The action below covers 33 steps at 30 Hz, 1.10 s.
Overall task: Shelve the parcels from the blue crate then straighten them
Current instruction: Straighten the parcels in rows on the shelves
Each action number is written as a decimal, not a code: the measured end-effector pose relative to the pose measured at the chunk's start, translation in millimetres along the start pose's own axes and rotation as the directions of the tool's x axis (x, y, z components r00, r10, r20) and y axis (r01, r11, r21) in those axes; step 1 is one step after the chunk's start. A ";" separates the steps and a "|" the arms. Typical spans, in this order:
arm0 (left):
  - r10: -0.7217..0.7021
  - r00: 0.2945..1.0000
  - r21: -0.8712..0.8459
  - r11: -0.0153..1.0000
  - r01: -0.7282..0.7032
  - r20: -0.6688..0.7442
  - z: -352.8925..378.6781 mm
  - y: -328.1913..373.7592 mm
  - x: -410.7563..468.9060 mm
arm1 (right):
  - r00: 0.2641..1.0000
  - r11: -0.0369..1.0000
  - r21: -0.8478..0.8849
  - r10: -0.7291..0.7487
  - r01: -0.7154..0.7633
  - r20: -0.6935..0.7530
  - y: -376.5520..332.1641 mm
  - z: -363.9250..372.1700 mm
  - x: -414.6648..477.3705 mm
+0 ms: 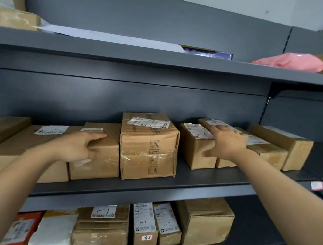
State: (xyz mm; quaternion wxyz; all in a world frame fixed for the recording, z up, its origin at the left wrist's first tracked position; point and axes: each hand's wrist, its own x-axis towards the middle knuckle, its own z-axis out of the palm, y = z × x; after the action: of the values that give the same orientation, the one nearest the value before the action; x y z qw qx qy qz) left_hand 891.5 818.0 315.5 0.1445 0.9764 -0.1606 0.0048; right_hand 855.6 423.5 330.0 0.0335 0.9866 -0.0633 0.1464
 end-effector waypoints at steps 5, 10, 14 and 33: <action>-0.075 0.994 -0.102 0.991 0.083 0.077 -9.7 6.5 4.2 | 0.995 0.996 -0.054 0.070 -0.067 0.068 50.0 7.4 6.4; -0.209 0.977 -0.255 0.948 0.191 -0.044 -14.4 9.7 11.8 | 1.000 0.999 -0.042 -0.014 0.014 0.003 86.2 19.9 18.3; -0.279 0.889 -0.128 0.960 0.249 -0.362 -15.2 62.6 14.7 | 0.987 0.990 -0.064 -0.132 0.126 -0.094 105.7 27.5 27.1; 0.123 0.978 0.290 0.954 -0.071 -0.166 100.2 297.3 110.7 | 0.933 0.920 0.168 -0.334 0.353 -0.134 142.3 37.2 38.2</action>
State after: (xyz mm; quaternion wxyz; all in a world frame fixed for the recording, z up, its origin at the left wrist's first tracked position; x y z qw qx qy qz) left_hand 899.2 485.5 309.1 0.0175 0.9733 -0.1924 0.1243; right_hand 883.2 275.1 312.5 -0.0320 0.9722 0.1269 0.1940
